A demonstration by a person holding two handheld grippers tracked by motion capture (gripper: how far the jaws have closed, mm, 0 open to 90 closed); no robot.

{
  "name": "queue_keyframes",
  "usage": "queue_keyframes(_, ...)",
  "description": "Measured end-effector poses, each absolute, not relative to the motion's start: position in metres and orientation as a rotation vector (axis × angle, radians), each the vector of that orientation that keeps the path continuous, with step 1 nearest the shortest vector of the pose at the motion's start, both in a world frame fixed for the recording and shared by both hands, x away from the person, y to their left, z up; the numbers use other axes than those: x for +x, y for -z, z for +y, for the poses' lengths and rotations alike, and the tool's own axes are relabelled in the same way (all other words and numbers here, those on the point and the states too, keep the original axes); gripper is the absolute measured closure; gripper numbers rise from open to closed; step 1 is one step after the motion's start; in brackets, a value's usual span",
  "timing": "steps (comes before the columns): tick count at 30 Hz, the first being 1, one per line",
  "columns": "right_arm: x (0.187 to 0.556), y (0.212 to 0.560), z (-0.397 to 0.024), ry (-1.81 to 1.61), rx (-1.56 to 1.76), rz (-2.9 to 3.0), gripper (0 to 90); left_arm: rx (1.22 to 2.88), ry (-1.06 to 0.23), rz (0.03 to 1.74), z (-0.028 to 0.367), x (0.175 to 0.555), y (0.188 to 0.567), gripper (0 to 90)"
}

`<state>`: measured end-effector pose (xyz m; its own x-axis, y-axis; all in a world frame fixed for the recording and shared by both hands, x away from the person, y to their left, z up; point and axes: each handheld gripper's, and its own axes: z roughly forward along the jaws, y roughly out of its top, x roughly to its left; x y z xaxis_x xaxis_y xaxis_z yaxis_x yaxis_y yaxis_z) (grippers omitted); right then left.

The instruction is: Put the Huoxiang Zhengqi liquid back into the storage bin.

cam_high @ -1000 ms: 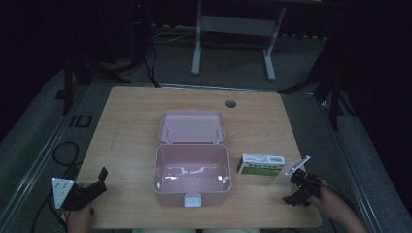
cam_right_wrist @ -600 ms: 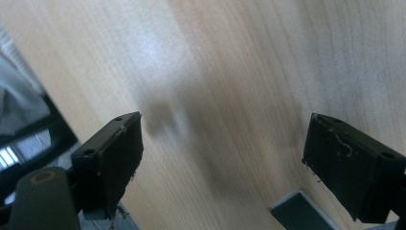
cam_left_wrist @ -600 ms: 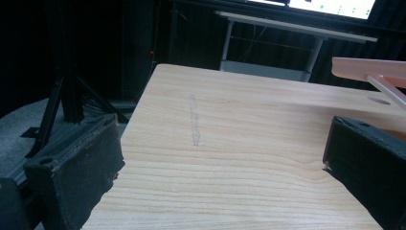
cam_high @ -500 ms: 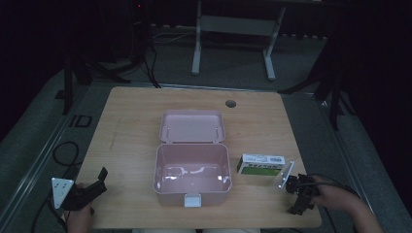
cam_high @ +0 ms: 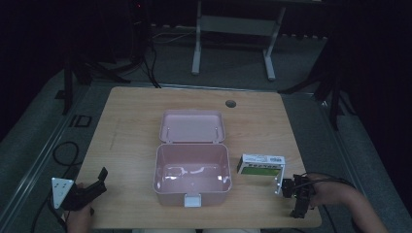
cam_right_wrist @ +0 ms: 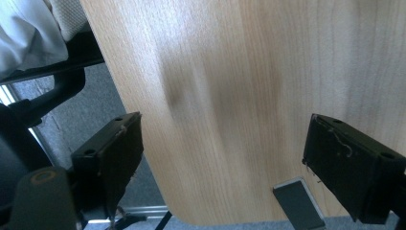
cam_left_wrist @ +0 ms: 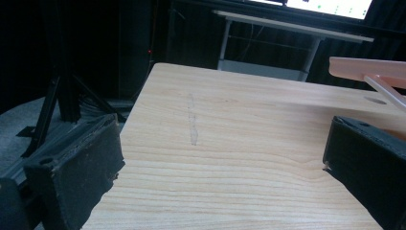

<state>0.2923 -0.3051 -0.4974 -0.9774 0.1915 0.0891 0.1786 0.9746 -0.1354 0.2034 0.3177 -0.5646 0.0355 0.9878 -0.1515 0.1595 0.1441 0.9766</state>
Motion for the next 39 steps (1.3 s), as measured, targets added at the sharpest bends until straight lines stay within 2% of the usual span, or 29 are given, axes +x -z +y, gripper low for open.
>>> queue_keyframes(9, 0.303, 0.483, -0.297, -0.175, -0.290, -3.025, 13.9, 1.234, -0.984, 1.352, 0.318, 0.203, 0.565, 0.3)
queue_keyframes(25, 0.343, 0.425, -0.288, -0.062, -0.251, -3.162, 17.9, 1.239, -0.987, 1.349, 0.317, 0.203, 0.565, 0.3)
queue_keyframes(39, 0.368, 0.420, -0.265, -0.074, -0.168, -3.198, 24.7, 1.238, -0.983, 1.346, 0.318, 0.203, 0.565, 0.3)
